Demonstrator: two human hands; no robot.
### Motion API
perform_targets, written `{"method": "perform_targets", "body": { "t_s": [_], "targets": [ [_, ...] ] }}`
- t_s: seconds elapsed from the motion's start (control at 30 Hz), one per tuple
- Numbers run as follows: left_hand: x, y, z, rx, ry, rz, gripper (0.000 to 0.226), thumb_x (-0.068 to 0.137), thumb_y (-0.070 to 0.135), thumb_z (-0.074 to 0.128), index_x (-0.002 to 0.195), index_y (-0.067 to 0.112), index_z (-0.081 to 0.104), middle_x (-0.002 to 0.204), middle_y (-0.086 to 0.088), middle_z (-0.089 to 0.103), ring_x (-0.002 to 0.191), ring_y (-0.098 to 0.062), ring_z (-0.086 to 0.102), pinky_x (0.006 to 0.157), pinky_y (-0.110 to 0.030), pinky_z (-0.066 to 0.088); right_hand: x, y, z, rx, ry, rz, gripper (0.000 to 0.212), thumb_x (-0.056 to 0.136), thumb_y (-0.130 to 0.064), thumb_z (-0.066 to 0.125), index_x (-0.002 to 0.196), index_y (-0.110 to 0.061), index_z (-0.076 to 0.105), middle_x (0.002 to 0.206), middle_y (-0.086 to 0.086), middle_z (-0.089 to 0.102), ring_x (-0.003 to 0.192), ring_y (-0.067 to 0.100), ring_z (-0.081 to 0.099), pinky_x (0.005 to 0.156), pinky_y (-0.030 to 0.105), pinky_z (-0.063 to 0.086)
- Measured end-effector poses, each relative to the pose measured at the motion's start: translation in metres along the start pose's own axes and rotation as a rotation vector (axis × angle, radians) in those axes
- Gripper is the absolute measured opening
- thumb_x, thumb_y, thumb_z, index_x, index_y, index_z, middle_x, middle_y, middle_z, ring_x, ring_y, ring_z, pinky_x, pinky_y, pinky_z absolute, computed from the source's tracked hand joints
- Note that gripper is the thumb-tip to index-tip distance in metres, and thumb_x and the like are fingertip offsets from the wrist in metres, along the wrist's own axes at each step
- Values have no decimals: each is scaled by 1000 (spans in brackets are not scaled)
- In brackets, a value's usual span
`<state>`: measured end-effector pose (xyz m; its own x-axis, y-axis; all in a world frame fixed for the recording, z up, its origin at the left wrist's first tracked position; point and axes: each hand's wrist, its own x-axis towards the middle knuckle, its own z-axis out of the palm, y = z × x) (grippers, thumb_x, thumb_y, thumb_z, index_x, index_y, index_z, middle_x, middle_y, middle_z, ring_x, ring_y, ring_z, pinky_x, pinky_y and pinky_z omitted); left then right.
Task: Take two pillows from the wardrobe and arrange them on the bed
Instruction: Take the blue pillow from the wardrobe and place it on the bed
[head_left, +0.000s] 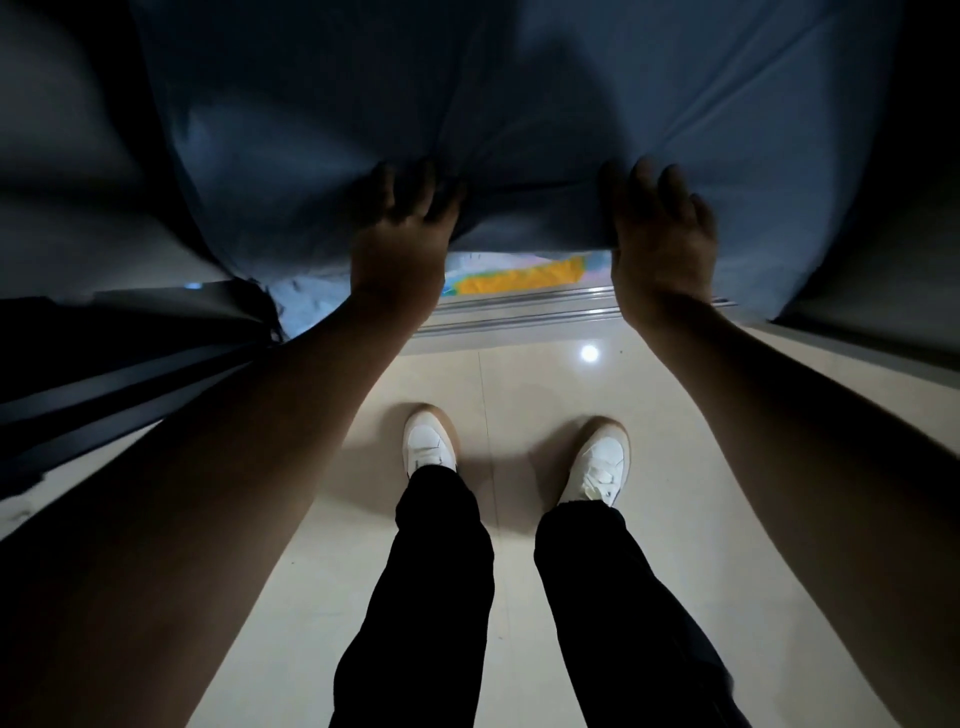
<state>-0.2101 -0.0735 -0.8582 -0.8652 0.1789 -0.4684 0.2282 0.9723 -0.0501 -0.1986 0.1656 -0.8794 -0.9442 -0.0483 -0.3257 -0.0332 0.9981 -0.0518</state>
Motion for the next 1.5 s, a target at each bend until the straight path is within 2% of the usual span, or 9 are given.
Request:
{"method": "perform_targets", "body": {
  "t_s": [0.17,0.27,0.43,0.57,0.8,0.93,1.1,1.23,1.5],
  "targets": [
    [-18,-2,-66,-20,57,-17,55,99,9,38,152,22,27,158,-9,32,142,-42,28,111,-56,30,-8,1,-82,41,37,-62,57,87,1,49,141,-18,44,115,16,57,101,41,57,68,44,46],
    [-35,-7,-104,-82,95,-50,69,91,19,53,153,14,23,158,-16,27,143,-40,27,113,-56,26,-18,-5,-139,144,120,-35,53,87,-5,49,137,-23,52,105,18,64,89,44,63,69,42,47],
    [-60,-14,-156,-132,161,-107,109,77,52,68,155,7,7,163,-19,11,148,-40,15,116,-59,15,-52,-26,-212,367,243,-22,53,85,-16,53,135,-33,58,118,8,71,100,39,65,79,39,49],
    [-73,-10,-195,-94,256,-11,74,85,19,55,152,11,26,157,-15,32,142,-38,30,115,-63,18,-90,-17,-238,396,297,8,47,87,-28,52,133,-32,60,104,13,74,86,41,68,72,42,52],
    [-142,50,-244,-39,111,168,44,91,19,54,135,19,51,134,-6,59,131,-30,45,110,-50,28,-197,22,-253,371,74,211,43,93,-37,54,136,-36,56,105,23,70,89,46,65,70,44,48],
    [-194,62,-241,-30,139,155,32,79,14,61,110,17,64,108,-10,70,107,-34,59,91,-44,40,-249,19,-255,386,97,258,36,93,-36,56,128,-30,62,97,21,72,86,45,65,70,45,51],
    [-252,51,-258,-42,115,171,21,73,17,74,93,14,67,93,-17,72,90,-38,67,75,-40,47,-300,-5,-287,319,94,259,29,96,-37,50,120,-26,61,102,14,73,92,41,66,72,43,52],
    [-292,49,-286,11,149,336,17,76,16,69,92,13,66,89,-21,71,83,-41,67,63,-37,45,-355,-14,-328,218,97,276,25,98,-36,47,117,-27,61,95,12,74,86,38,68,60,36,41],
    [-370,131,-361,142,181,726,41,85,39,61,124,27,61,106,-16,71,98,-39,66,81,-40,50,-515,11,-410,112,179,545,18,94,-37,51,105,-29,62,95,1,75,86,31,70,53,33,33]
  ]
}}
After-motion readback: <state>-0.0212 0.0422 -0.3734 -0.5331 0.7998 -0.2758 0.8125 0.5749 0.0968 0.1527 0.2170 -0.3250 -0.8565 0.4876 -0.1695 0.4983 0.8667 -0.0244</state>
